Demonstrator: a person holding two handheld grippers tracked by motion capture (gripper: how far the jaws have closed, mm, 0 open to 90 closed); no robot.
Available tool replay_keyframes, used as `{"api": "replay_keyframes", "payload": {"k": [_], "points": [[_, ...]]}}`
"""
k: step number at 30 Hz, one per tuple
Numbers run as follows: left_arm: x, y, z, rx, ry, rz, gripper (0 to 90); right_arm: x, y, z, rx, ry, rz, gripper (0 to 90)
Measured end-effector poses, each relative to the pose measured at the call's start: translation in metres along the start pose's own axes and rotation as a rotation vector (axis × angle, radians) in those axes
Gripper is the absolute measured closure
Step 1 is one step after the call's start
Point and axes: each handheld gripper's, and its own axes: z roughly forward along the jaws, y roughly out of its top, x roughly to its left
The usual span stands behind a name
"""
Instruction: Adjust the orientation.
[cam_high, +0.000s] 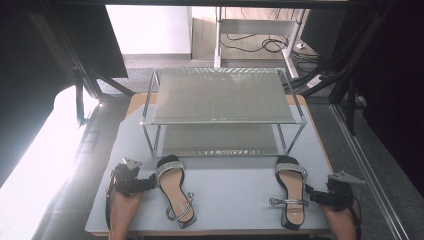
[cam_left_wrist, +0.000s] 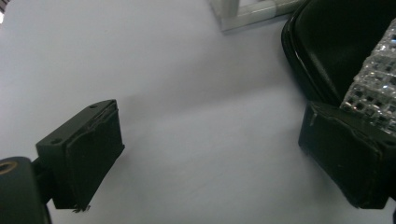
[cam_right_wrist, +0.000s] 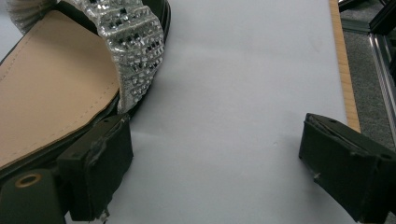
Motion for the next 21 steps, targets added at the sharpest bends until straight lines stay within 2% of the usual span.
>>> {"api": "replay_keyframes", "payload": {"k": [12, 21], "points": [[-0.019, 0.016, 0.012, 0.000, -0.066, 0.041, 6.8, 0.000, 0.000, 0.000, 0.001, 0.001, 0.001, 9.4], [-0.041, 0.031, 0.024, -0.001, -0.127, 0.084, 7.7, 0.000, 0.000, 0.000, 0.000, 0.000, 0.000, 9.5]]}}
